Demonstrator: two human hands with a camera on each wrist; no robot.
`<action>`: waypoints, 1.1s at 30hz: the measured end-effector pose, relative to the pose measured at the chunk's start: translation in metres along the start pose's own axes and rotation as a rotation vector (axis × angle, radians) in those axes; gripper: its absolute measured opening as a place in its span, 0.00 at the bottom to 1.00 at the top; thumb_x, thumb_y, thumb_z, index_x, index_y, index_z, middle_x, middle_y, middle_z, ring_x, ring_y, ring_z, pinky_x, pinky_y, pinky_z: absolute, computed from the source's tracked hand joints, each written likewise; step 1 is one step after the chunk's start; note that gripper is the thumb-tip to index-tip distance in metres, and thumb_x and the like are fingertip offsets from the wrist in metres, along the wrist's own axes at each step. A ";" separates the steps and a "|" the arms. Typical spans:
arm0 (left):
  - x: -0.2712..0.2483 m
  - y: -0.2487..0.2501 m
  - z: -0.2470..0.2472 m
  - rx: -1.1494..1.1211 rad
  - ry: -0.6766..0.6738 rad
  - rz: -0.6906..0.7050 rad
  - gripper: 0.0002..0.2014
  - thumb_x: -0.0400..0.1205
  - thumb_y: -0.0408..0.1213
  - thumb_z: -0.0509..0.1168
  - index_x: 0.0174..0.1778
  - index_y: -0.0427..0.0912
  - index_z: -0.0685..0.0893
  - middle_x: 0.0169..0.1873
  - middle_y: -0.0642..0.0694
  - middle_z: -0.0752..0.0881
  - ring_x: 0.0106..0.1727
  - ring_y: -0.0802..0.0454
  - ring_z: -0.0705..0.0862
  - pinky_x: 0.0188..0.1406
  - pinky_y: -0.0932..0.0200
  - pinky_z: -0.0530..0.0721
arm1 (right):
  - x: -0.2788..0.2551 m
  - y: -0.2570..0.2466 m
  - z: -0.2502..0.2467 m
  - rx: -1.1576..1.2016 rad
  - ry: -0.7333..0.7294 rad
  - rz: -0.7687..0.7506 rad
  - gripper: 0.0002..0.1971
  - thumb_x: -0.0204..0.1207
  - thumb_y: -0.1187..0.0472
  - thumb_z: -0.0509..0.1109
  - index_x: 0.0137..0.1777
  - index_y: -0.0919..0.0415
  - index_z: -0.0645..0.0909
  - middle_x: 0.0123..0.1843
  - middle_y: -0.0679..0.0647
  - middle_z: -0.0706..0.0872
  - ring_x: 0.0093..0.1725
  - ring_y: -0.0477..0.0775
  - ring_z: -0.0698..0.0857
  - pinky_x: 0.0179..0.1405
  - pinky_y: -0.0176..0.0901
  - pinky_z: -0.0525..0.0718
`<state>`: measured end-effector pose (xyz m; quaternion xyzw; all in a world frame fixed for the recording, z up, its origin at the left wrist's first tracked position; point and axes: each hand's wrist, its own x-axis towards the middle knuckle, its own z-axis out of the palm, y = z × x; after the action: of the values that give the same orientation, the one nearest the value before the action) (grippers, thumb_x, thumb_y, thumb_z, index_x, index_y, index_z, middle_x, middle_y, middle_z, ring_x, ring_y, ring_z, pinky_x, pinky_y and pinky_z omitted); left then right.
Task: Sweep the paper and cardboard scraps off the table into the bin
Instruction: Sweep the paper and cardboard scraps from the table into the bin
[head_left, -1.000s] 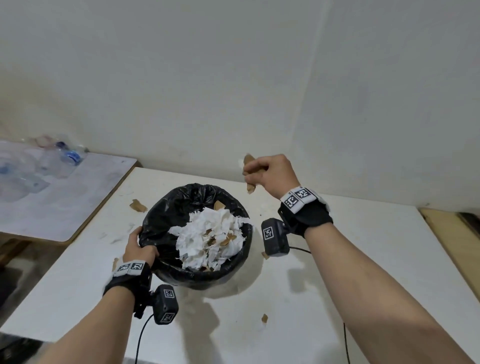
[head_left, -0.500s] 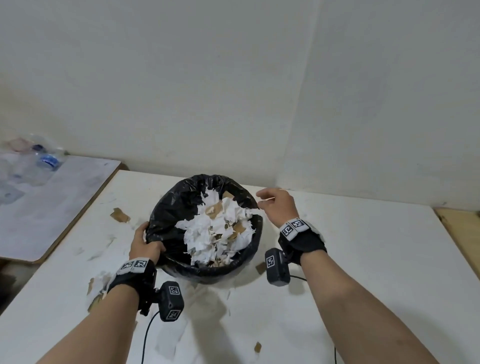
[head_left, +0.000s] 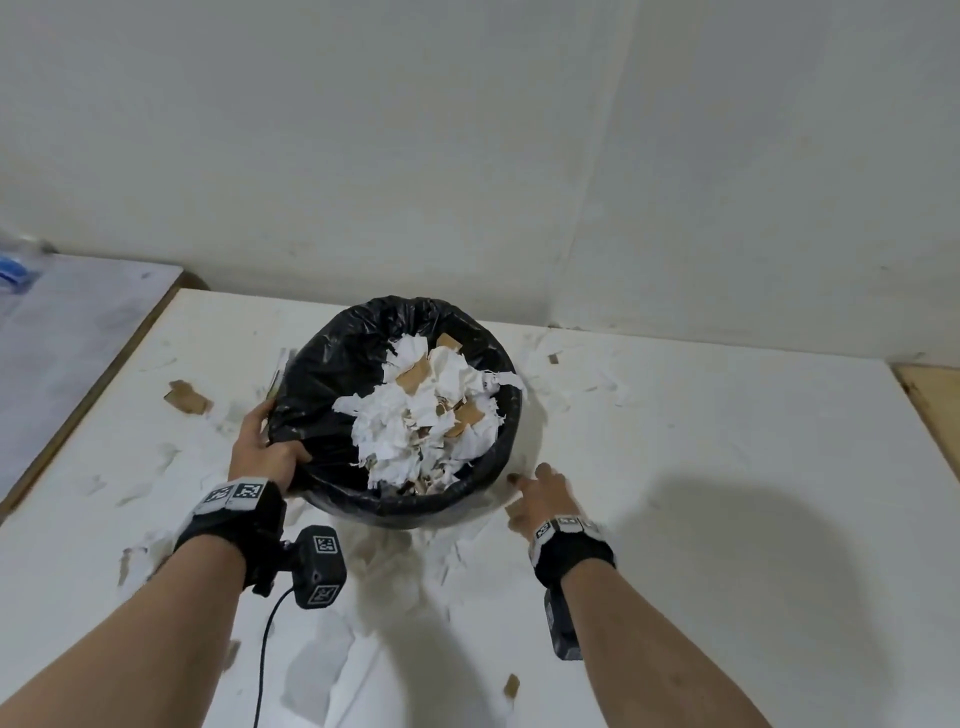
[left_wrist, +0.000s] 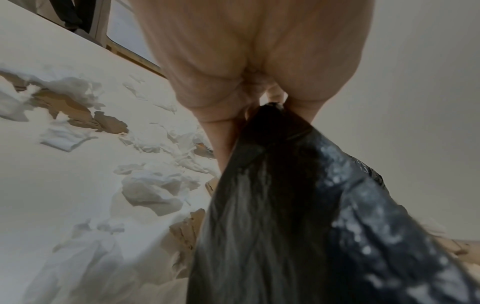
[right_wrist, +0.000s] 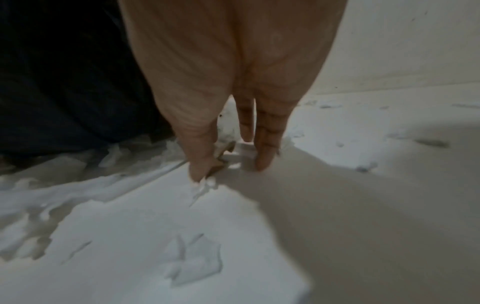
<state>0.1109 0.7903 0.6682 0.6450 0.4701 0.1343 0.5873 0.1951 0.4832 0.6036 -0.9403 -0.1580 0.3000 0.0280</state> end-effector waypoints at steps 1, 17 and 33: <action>0.003 0.000 0.001 -0.003 -0.005 -0.003 0.42 0.72 0.13 0.60 0.77 0.57 0.75 0.56 0.38 0.83 0.37 0.44 0.82 0.31 0.51 0.85 | 0.001 -0.002 0.004 0.005 0.045 -0.012 0.27 0.75 0.60 0.69 0.75 0.52 0.71 0.69 0.60 0.69 0.68 0.64 0.72 0.66 0.49 0.73; 0.018 0.026 -0.002 0.082 -0.126 0.034 0.42 0.71 0.15 0.60 0.78 0.56 0.74 0.54 0.33 0.86 0.40 0.38 0.83 0.38 0.44 0.88 | -0.032 -0.018 -0.108 0.784 0.610 0.081 0.17 0.65 0.74 0.72 0.28 0.49 0.88 0.25 0.39 0.85 0.31 0.44 0.86 0.47 0.35 0.84; 0.034 0.061 0.072 0.169 -0.182 0.053 0.42 0.71 0.19 0.63 0.80 0.57 0.71 0.59 0.38 0.81 0.45 0.37 0.82 0.44 0.41 0.88 | -0.002 0.017 -0.172 0.925 0.677 0.073 0.12 0.71 0.64 0.74 0.55 0.53 0.86 0.59 0.52 0.85 0.55 0.52 0.85 0.59 0.43 0.82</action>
<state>0.2079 0.7785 0.6892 0.7138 0.4074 0.0505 0.5673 0.2972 0.4738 0.7428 -0.8787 0.0400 0.0211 0.4753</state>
